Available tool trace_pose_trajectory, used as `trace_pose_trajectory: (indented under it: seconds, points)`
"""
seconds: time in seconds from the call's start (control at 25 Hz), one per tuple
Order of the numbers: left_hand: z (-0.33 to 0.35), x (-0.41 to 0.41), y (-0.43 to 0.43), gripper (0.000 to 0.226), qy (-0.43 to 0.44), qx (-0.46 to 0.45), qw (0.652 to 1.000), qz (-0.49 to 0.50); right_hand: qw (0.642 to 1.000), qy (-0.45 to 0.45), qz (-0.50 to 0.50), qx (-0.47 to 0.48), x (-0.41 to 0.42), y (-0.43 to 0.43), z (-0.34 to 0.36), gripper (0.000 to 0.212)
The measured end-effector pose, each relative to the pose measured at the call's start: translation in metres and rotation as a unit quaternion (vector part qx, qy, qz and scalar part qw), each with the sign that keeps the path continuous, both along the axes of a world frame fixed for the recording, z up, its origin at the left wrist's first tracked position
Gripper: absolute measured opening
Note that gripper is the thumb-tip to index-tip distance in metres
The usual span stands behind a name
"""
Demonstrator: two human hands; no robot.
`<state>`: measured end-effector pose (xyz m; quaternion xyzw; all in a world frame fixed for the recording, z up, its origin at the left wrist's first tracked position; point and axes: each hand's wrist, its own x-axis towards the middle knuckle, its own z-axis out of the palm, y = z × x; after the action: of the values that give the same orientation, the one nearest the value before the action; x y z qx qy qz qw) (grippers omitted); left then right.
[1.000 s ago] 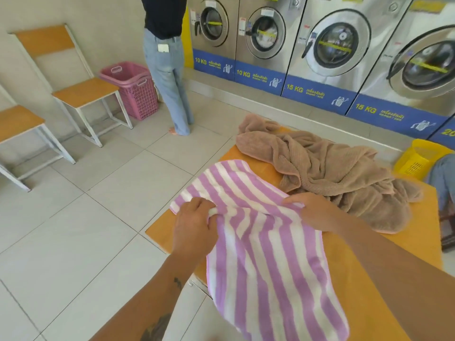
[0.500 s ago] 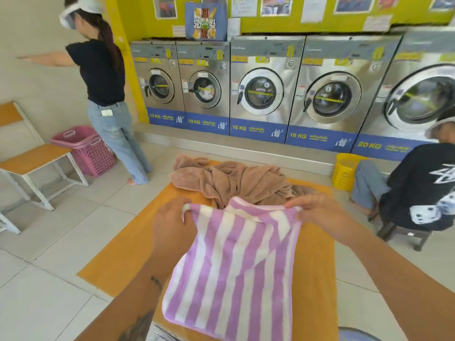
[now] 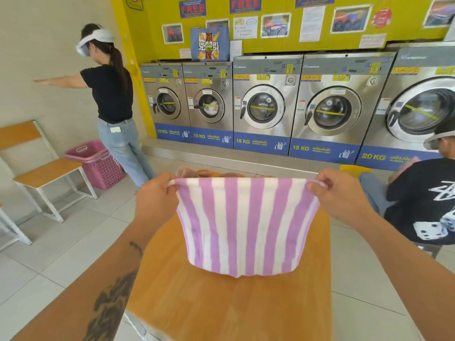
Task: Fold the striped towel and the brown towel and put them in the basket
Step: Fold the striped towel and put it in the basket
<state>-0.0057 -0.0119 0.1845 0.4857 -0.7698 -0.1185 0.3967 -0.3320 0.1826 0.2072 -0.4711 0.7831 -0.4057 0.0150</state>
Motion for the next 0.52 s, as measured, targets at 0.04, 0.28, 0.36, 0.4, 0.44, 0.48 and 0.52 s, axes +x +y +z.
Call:
trace_pose_trajectory:
  seconds: [0.04, 0.28, 0.36, 0.4, 0.44, 0.48, 0.52]
  points:
    - [0.005, 0.004, -0.006, 0.014, -0.027, -0.004, 1.000, 0.000, 1.000, -0.019, 0.001, 0.000, 0.002, -0.007, 0.002, 0.026]
    - [0.037, 0.014, -0.058, 0.018, -0.069, -0.045, 0.997, -0.010, 0.997, -0.012, -0.056, -0.053, 0.015, -0.044, 0.036, 0.011]
    - [0.048, 0.015, -0.073, 0.017, -0.031, -0.071, 0.997, -0.021, 0.991, 0.000, -0.074, -0.109, 0.020, -0.048, 0.058, 0.008]
    - [0.053, 0.018, -0.078, 0.017, -0.005, -0.083, 0.996, -0.030, 0.989, -0.008, -0.071, -0.133, 0.026, -0.046, 0.067, 0.007]
    - [0.057, 0.022, -0.082, 0.016, 0.020, -0.095, 0.994, -0.044, 0.986, -0.028, -0.065, -0.154, 0.034, -0.042, 0.072, 0.010]
    - [0.058, 0.030, -0.084, 0.015, 0.038, -0.101, 0.992, -0.067, 0.982, -0.053, -0.052, -0.174, 0.047, -0.036, 0.074, 0.014]
    - [0.054, 0.040, -0.083, 0.013, 0.052, -0.098, 0.989, -0.099, 0.980, -0.070, -0.050, -0.178, 0.056, -0.028, 0.069, 0.018]
